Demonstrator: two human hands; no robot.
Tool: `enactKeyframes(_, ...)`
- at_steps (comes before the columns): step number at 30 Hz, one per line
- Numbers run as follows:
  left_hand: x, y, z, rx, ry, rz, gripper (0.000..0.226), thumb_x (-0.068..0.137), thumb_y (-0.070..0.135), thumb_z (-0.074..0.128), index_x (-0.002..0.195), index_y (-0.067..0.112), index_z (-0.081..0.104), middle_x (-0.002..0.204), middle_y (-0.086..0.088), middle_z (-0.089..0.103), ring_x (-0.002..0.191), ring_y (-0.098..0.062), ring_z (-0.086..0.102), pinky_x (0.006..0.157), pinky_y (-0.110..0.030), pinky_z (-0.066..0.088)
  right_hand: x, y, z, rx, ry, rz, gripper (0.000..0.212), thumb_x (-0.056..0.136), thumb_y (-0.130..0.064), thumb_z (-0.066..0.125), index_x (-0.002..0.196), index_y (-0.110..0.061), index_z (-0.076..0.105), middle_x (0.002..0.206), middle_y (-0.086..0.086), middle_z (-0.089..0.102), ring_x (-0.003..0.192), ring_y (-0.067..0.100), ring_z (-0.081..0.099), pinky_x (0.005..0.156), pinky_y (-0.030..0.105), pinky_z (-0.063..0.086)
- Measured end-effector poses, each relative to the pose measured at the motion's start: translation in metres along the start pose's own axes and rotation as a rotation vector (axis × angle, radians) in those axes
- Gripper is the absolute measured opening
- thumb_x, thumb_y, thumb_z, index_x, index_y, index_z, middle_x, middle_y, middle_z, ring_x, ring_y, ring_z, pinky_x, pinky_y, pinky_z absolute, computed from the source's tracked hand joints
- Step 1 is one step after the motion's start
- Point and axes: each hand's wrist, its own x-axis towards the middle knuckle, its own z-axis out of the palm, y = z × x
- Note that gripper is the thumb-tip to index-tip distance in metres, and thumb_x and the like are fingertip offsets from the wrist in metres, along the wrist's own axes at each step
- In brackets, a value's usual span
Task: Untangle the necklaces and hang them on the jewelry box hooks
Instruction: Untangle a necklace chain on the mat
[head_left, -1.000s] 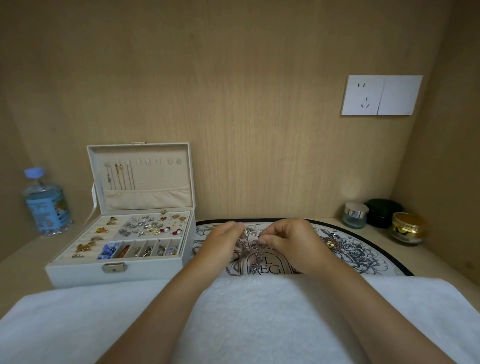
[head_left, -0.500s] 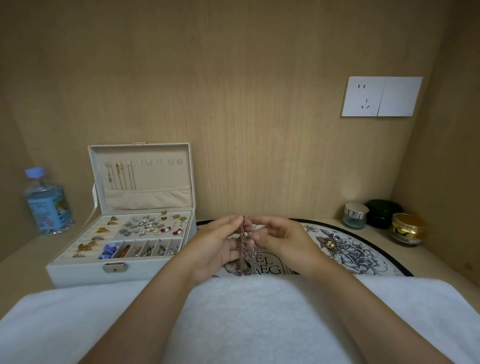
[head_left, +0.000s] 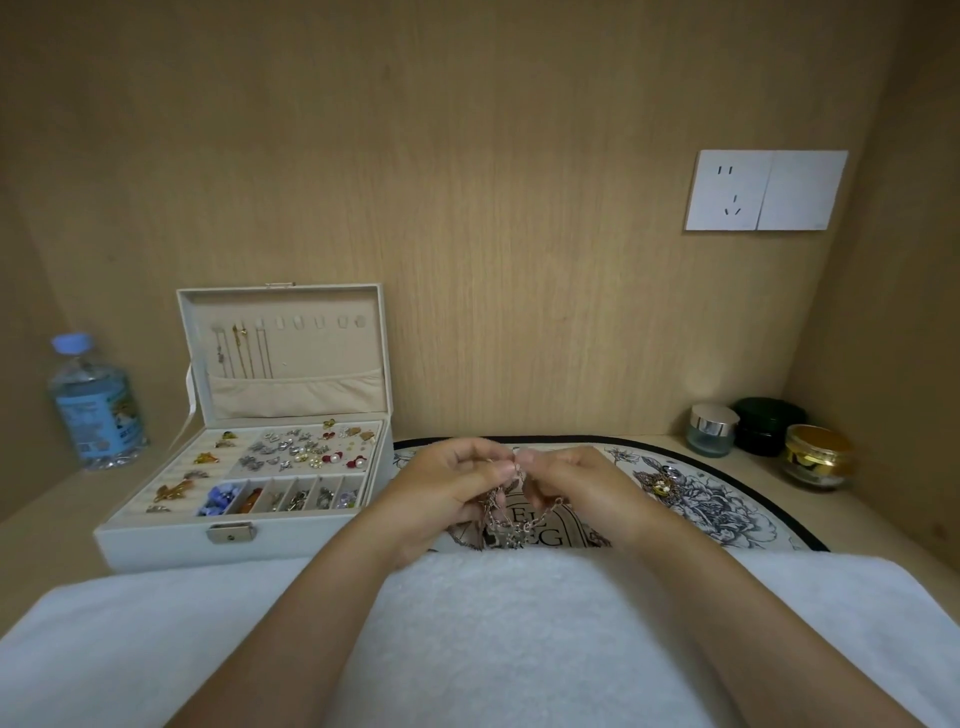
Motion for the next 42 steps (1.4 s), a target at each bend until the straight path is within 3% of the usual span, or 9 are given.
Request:
enactKeyframes(3, 0.003, -0.001, -0.003, -0.056, 0.004, -0.005, 0.020, 0.094, 0.017, 0.064, 0.110, 0.006, 0.065, 0.092, -0.010, 0.071, 0.077, -0.018, 0.065, 0.080, -0.036, 0.056, 0.000, 0.002, 0.000, 0.078, -0.024, -0.068, 0.041, 0.095, -0.038, 0.058, 0.063, -0.013, 0.063, 0.074, 0.008, 0.067, 0.070, 0.015, 0.057, 0.079, 0.028, 0.046)
enactKeyframes(7, 0.002, -0.003, -0.012, -0.015, -0.086, -0.071, 0.022, 0.096, 0.003, 0.057, 0.115, 0.008, 0.066, 0.103, -0.005, 0.074, 0.092, -0.015, 0.068, 0.084, -0.031, 0.056, 0.005, 0.005, -0.002, 0.304, -0.009, -0.074, 0.017, 0.098, -0.004, 0.055, 0.099, 0.004, 0.070, 0.074, 0.009, 0.070, 0.064, 0.011, 0.063, 0.071, 0.022, 0.055)
enactKeyframes(11, -0.001, -0.004, -0.015, 0.068, -0.149, -0.113, 0.032, 0.088, -0.008, 0.063, 0.115, 0.010, 0.067, 0.099, -0.004, 0.074, 0.087, -0.013, 0.068, 0.075, -0.022, 0.054, 0.006, 0.008, -0.002, 0.334, -0.011, -0.017, 0.017, 0.100, -0.003, 0.051, 0.095, -0.004, 0.068, 0.070, 0.007, 0.065, 0.065, 0.013, 0.063, 0.064, 0.021, 0.053)
enactKeyframes(19, 0.002, -0.010, -0.004, 0.348, -0.022, -0.001, 0.009, 0.093, 0.023, 0.067, 0.094, 0.019, 0.075, 0.073, 0.001, 0.069, 0.062, -0.005, 0.060, 0.060, -0.019, 0.047, 0.008, 0.007, -0.005, 0.438, -0.048, 0.012, 0.013, 0.093, -0.008, 0.057, 0.083, -0.009, 0.065, 0.065, 0.007, 0.054, 0.057, 0.019, 0.048, 0.071, 0.035, 0.049)
enactKeyframes(23, 0.001, -0.004, -0.002, 0.315, 0.005, 0.021, 0.025, 0.102, 0.025, 0.052, 0.088, 0.015, 0.069, 0.073, 0.006, 0.070, 0.064, -0.010, 0.061, 0.055, -0.016, 0.046, 0.006, 0.006, -0.006, 0.223, 0.027, 0.029, 0.022, 0.097, -0.007, 0.053, 0.078, -0.013, 0.062, 0.060, 0.001, 0.040, 0.050, 0.013, 0.035, 0.069, 0.035, 0.044)
enactKeyframes(29, 0.000, 0.000, -0.005, 0.338, 0.058, 0.033, 0.036, 0.102, 0.037, 0.047, 0.074, 0.021, 0.064, 0.064, 0.009, 0.059, 0.059, -0.008, 0.049, 0.056, -0.014, 0.040, -0.001, 0.000, -0.006, -0.005, 0.061, -0.068, 0.011, 0.088, -0.016, 0.075, 0.094, -0.008, 0.076, 0.058, -0.016, 0.062, 0.051, -0.004, 0.051, 0.058, 0.009, 0.040)
enactKeyframes(33, -0.001, 0.000, -0.004, 0.325, -0.010, 0.021, 0.037, 0.099, 0.046, 0.050, 0.079, 0.019, 0.065, 0.075, 0.007, 0.066, 0.070, -0.010, 0.055, 0.073, -0.023, 0.043, 0.001, 0.002, -0.005, 0.135, 0.072, -0.028, 0.012, 0.091, -0.013, 0.069, 0.090, -0.001, 0.071, 0.051, -0.014, 0.053, 0.044, 0.002, 0.044, 0.068, 0.032, 0.051)
enactKeyframes(35, -0.002, 0.000, -0.005, 0.300, -0.031, 0.041, 0.028, 0.092, 0.044, 0.062, 0.080, 0.019, 0.066, 0.077, 0.005, 0.066, 0.077, -0.012, 0.057, 0.080, -0.028, 0.043, 0.003, 0.004, -0.006, 0.158, 0.086, -0.026, 0.011, 0.090, -0.012, 0.071, 0.088, -0.001, 0.070, 0.052, -0.010, 0.051, 0.042, 0.004, 0.041, 0.058, 0.029, 0.050)
enactKeyframes(42, 0.001, 0.000, -0.006, 0.241, 0.095, 0.075, 0.014, 0.096, 0.027, 0.061, 0.085, 0.019, 0.064, 0.068, -0.008, 0.068, 0.070, -0.021, 0.055, 0.071, -0.032, 0.038, 0.009, 0.019, -0.007, -0.276, 0.278, -0.097, 0.028, 0.087, -0.004, 0.072, 0.087, -0.032, 0.071, 0.075, -0.019, 0.064, 0.051, -0.001, 0.049, 0.052, 0.011, 0.039)
